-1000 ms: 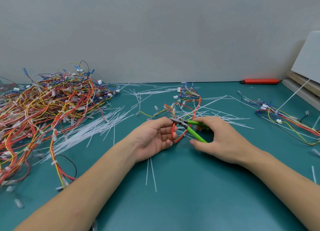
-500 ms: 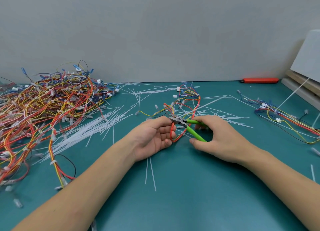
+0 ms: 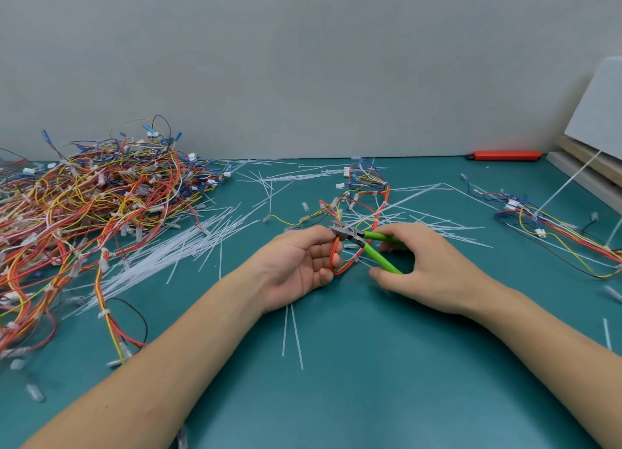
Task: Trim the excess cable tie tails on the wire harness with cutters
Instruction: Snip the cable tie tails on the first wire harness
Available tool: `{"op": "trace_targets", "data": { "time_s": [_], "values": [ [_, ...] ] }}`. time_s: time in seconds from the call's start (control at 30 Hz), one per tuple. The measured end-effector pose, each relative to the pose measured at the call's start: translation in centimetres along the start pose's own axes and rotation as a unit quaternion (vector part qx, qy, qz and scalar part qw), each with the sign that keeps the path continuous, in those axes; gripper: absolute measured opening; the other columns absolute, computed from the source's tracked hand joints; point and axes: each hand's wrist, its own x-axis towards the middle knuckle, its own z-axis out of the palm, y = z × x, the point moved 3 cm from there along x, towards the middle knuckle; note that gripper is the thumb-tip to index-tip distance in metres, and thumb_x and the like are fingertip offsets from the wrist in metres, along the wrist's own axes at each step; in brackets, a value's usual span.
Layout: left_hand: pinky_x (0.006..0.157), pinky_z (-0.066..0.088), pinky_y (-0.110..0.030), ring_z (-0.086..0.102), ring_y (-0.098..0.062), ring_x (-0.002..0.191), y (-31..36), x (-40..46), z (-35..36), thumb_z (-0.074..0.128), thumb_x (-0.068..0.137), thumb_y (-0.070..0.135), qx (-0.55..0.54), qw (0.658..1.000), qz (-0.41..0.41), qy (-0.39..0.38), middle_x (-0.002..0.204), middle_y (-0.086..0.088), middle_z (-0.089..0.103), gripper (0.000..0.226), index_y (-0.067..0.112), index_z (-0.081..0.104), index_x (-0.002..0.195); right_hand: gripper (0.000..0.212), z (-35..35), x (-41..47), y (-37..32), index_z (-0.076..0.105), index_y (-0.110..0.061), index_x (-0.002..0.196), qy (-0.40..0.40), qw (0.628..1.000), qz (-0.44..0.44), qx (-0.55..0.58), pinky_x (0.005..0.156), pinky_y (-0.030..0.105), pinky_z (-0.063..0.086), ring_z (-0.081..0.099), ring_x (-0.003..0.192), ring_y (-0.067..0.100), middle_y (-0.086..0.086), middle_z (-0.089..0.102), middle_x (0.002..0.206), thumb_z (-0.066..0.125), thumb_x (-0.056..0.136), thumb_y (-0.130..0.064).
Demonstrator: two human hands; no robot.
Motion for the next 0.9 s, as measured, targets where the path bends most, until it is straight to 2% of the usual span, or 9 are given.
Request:
{"op": "trace_targets", "data": {
  "time_s": [0.07, 0.17, 0.23, 0.37, 0.47, 0.57, 0.7, 0.8, 0.9],
  "values": [
    [0.046, 0.042, -0.02, 0.061, -0.014, 0.06, -0.01, 0.02, -0.03, 0.06, 0.097, 0.014, -0.003, 1.0, -0.001, 0.003, 0.073, -0.004, 0.065, 0.009, 0.011, 0.064, 0.09, 0.048, -0.08, 0.0, 0.09, 0.063, -0.041, 0.124, 0.005, 1.0, 0.0, 0.004, 0.091, 0.011, 0.041, 0.056, 0.106, 0.001, -0.02, 0.064, 0.104, 0.076, 0.079, -0.051],
    [0.046, 0.042, -0.02, 0.061, -0.014, 0.06, -0.02, 0.05, -0.09, 0.062, 0.096, 0.015, -0.01, 1.0, -0.004, 0.002, 0.074, -0.004, 0.065, 0.008, 0.013, 0.066, 0.09, 0.019, -0.33, 0.21, 0.14, 0.066, -0.038, 0.093, 0.012, 1.0, 0.004, 0.016, 0.072, 0.022, 0.047, 0.058, 0.079, 0.008, -0.012, 0.063, 0.077, 0.081, 0.081, -0.037],
    [0.046, 0.042, -0.02, 0.061, -0.014, 0.06, 0.0, 0.07, -0.12, 0.062, 0.096, 0.015, -0.011, 1.0, -0.003, 0.0, 0.074, -0.004, 0.065, 0.007, 0.014, 0.067, 0.09, 0.017, -0.35, 0.34, 0.19, 0.064, -0.034, 0.083, 0.006, 1.0, 0.008, 0.02, 0.063, 0.029, 0.045, 0.053, 0.065, 0.012, -0.007, 0.058, 0.069, 0.081, 0.081, -0.035],
    [0.046, 0.042, -0.02, 0.062, -0.014, 0.061, -0.05, 0.08, -0.12, 0.061, 0.097, 0.015, -0.009, 1.0, -0.001, -0.001, 0.074, -0.004, 0.066, 0.009, 0.013, 0.065, 0.089, 0.019, -0.22, 0.23, 0.33, 0.067, -0.037, 0.095, 0.008, 1.0, 0.006, 0.023, 0.071, 0.027, 0.048, 0.058, 0.076, 0.01, -0.011, 0.062, 0.078, 0.081, 0.083, -0.035],
    [0.046, 0.041, -0.019, 0.062, -0.014, 0.061, -0.07, 0.08, -0.14, 0.061, 0.097, 0.015, -0.009, 1.0, 0.0, -0.001, 0.074, -0.004, 0.066, 0.01, 0.012, 0.065, 0.088, 0.046, -0.09, 0.19, 0.23, 0.065, -0.036, 0.126, 0.002, 1.0, 0.005, 0.005, 0.09, 0.014, 0.044, 0.058, 0.102, 0.002, -0.018, 0.065, 0.104, 0.081, 0.083, -0.039],
    [0.046, 0.042, -0.019, 0.062, -0.014, 0.061, -0.06, 0.05, -0.11, 0.061, 0.097, 0.015, -0.009, 1.0, 0.0, -0.004, 0.074, -0.004, 0.066, 0.01, 0.012, 0.066, 0.089, 0.053, -0.05, 0.15, 0.16, 0.062, -0.036, 0.133, 0.003, 1.0, 0.002, -0.005, 0.096, 0.016, 0.042, 0.056, 0.109, 0.001, -0.02, 0.064, 0.11, 0.08, 0.083, -0.042],
    [0.046, 0.042, -0.019, 0.062, -0.013, 0.062, -0.06, 0.12, -0.11, 0.062, 0.096, 0.016, -0.008, 1.0, -0.001, -0.005, 0.075, -0.003, 0.066, 0.007, 0.013, 0.066, 0.09, 0.039, -0.16, 0.11, 0.19, 0.066, -0.039, 0.118, 0.008, 1.0, 0.002, -0.003, 0.087, 0.014, 0.043, 0.057, 0.099, 0.001, -0.02, 0.065, 0.099, 0.081, 0.082, -0.041],
    [0.046, 0.042, -0.02, 0.062, -0.014, 0.063, -0.06, 0.11, -0.19, 0.065, 0.094, 0.015, -0.012, 1.0, -0.002, -0.009, 0.076, -0.003, 0.066, 0.005, 0.015, 0.067, 0.09, 0.015, -0.35, 0.38, 0.23, 0.067, -0.036, 0.089, 0.009, 1.0, 0.007, 0.012, 0.065, 0.026, 0.045, 0.056, 0.07, 0.01, -0.011, 0.06, 0.072, 0.081, 0.083, -0.036],
    [0.046, 0.042, -0.02, 0.062, -0.014, 0.063, -0.06, 0.06, -0.26, 0.065, 0.094, 0.015, -0.009, 1.0, 0.0, -0.01, 0.077, -0.004, 0.066, 0.014, 0.016, 0.07, 0.082, 0.016, -0.27, 0.4, 0.41, 0.065, -0.034, 0.085, 0.003, 1.0, 0.007, 0.022, 0.064, 0.033, 0.046, 0.052, 0.065, 0.013, -0.006, 0.058, 0.07, 0.081, 0.083, -0.035]
  ]
}}
